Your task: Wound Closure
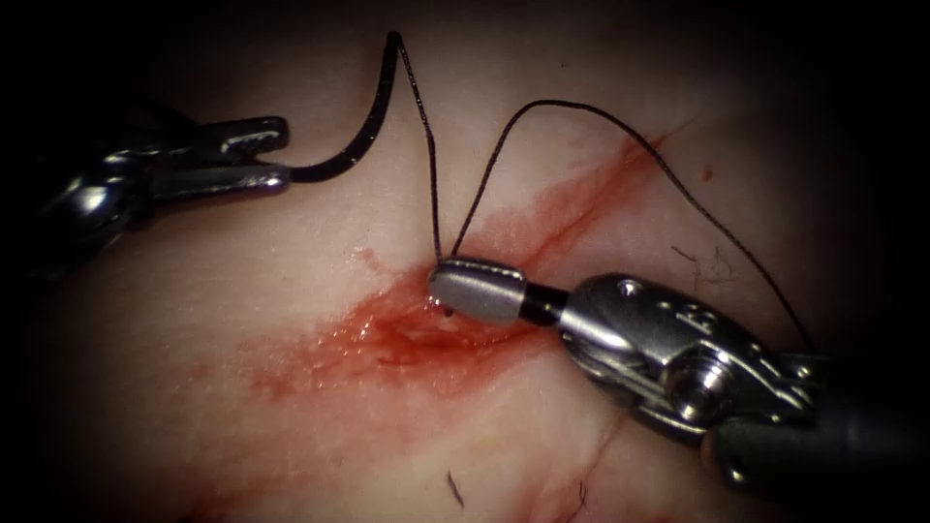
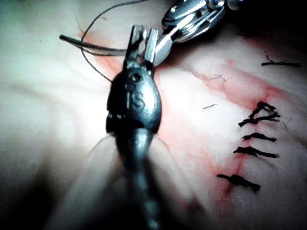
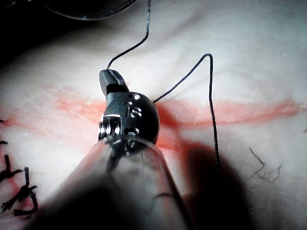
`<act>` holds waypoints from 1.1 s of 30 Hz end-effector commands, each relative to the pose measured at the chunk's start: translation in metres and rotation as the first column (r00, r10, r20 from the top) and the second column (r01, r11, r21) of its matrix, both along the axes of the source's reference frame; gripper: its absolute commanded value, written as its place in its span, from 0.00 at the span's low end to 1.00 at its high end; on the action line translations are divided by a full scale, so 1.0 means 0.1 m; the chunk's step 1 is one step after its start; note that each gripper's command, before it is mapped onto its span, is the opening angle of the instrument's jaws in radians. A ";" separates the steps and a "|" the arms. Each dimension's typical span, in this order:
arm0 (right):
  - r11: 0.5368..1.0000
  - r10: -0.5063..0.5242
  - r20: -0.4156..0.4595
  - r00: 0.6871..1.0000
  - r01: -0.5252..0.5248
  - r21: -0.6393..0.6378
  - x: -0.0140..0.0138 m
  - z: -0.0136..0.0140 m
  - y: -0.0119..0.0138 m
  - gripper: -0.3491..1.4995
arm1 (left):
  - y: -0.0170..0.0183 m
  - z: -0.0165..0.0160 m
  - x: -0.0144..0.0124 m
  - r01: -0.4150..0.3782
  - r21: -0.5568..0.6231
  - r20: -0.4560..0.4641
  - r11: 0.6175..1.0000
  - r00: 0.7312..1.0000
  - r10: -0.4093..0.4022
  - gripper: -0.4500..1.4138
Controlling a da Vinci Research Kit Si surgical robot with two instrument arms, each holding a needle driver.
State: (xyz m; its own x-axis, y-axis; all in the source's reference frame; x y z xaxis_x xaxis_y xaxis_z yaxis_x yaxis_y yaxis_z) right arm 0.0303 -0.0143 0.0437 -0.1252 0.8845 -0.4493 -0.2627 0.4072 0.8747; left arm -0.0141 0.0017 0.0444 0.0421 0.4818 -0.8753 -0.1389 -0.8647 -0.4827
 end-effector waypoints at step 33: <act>0.985 0.041 -0.171 0.984 -0.069 -0.159 -0.033 -0.056 0.020 0.84 | 0.010 -0.011 0.003 0.008 -0.047 0.042 0.999 0.999 -0.006 0.00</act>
